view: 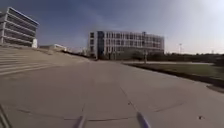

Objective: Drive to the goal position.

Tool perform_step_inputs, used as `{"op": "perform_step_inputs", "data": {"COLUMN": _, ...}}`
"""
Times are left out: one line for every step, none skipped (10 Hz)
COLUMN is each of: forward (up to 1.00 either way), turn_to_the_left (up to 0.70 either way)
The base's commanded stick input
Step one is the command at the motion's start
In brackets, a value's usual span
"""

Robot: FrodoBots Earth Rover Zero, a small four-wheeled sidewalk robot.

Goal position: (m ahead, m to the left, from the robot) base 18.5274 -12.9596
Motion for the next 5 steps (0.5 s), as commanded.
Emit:
{"op": "perform_step_inputs", "data": {"forward": 0.70, "turn_to_the_left": 0.00}}
{"op": "perform_step_inputs", "data": {"forward": 0.70, "turn_to_the_left": 0.35}}
{"op": "perform_step_inputs", "data": {"forward": 0.70, "turn_to_the_left": 0.35}}
{"op": "perform_step_inputs", "data": {"forward": 0.70, "turn_to_the_left": 0.35}}
{"op": "perform_step_inputs", "data": {"forward": 0.70, "turn_to_the_left": 0.35}}
